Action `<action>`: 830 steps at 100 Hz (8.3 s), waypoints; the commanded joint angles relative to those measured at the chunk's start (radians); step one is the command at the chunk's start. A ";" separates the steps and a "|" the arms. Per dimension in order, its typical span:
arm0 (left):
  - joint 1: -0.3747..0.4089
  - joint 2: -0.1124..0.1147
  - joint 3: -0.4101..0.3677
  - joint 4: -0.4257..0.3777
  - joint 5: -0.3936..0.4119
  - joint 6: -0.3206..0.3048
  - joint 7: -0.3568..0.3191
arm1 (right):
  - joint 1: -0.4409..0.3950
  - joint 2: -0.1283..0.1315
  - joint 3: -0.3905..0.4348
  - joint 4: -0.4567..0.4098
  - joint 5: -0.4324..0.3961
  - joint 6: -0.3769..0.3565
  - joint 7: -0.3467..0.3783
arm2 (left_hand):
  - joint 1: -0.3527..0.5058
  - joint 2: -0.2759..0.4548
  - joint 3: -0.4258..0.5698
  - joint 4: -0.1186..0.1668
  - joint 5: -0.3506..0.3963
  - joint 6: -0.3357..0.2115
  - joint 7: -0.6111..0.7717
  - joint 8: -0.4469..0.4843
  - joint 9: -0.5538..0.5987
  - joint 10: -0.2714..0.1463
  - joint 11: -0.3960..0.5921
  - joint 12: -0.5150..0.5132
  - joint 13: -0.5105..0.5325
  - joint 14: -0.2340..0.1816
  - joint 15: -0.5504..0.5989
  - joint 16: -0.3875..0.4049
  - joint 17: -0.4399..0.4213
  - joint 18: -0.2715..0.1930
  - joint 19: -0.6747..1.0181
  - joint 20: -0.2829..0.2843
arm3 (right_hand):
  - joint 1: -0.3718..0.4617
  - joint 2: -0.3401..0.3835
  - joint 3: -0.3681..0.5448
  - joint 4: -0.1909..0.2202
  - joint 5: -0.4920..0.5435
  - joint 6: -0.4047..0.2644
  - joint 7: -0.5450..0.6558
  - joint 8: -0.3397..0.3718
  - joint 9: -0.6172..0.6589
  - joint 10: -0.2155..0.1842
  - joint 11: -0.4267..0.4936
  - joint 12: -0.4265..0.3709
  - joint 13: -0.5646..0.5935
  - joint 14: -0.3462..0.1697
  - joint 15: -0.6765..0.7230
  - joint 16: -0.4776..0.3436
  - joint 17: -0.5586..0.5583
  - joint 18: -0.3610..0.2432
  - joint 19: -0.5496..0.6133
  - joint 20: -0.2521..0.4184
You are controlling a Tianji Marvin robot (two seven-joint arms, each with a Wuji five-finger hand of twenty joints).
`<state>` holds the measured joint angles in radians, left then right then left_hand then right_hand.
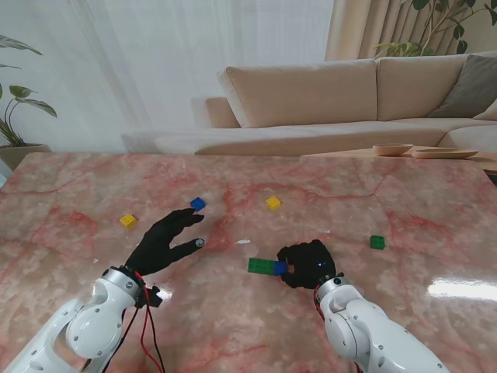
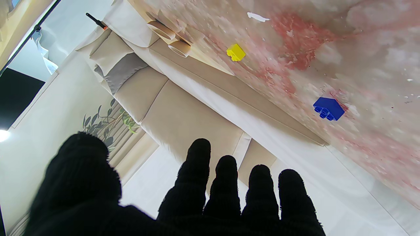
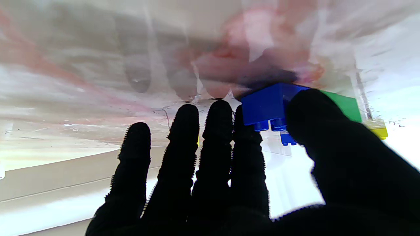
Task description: Build a two-level staggered structure with toy bricks
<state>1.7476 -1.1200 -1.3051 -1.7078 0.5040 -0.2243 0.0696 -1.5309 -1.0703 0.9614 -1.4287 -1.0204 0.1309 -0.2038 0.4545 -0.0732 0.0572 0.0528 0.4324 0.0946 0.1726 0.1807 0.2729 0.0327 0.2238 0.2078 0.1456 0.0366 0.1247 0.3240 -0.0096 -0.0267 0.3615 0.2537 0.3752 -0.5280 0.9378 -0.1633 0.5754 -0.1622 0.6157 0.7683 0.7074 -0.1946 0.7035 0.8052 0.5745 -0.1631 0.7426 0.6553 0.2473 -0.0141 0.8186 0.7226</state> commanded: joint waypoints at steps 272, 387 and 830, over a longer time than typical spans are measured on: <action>-0.051 0.059 -0.202 0.007 0.164 0.242 -0.295 | -0.314 -0.044 0.368 -0.312 0.295 -0.227 0.037 | 0.058 -0.251 0.144 -0.060 -0.136 -0.005 -0.060 -0.065 -0.097 -0.051 -0.084 -0.051 -0.070 -0.069 -0.038 -0.007 -0.011 -0.075 -0.145 0.047 | -0.349 0.275 -0.306 0.147 -0.266 0.226 -0.512 -0.309 -0.253 0.170 -0.550 -0.663 -0.134 0.067 -0.646 -0.416 -0.070 -0.057 -0.346 -0.320; -0.390 0.125 -0.146 0.380 0.277 0.392 -0.596 | -0.284 -0.038 0.354 -0.300 0.315 -0.228 0.087 | 0.062 -0.296 0.155 -0.084 -0.297 0.157 -0.191 -0.084 -0.169 0.079 -0.215 0.036 -0.112 0.030 -0.091 -0.025 -0.021 -0.041 -0.285 0.065 | -0.334 0.268 -0.308 0.147 -0.261 0.213 -0.493 -0.310 -0.245 0.161 -0.545 -0.647 -0.145 0.064 -0.646 -0.413 -0.073 -0.052 -0.331 -0.328; -0.462 -0.010 0.489 0.487 0.237 0.128 0.132 | -0.329 -0.037 0.365 -0.324 0.299 -0.222 0.078 | 0.229 -0.543 0.793 -0.243 0.255 -0.327 0.869 0.406 0.349 -0.043 0.232 0.310 0.152 0.048 0.216 0.244 -0.041 0.078 0.228 0.270 | -0.312 0.249 -0.258 0.130 -0.232 0.199 -0.463 -0.318 -0.212 0.155 -0.538 -0.625 -0.143 0.066 -0.642 -0.410 -0.072 -0.052 -0.323 -0.332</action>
<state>1.2914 -1.1140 -0.8285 -1.2348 0.7358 -0.0883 0.1957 -1.8486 -1.1059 1.3251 -1.7540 -0.7261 -0.0951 -0.1400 0.6459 -0.6624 0.7789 -0.1929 0.5629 -0.0808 0.9666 0.5486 0.6109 0.0070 0.4727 0.5049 0.2911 0.0679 0.3604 0.5666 -0.0423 0.0364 0.6088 0.5362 0.0553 -0.2648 0.6715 -0.0520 0.3304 0.0549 0.1471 0.4609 0.4876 -0.0247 0.1598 0.1594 0.4218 -0.0976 0.0980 0.2480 0.1841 -0.0525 0.4863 0.4104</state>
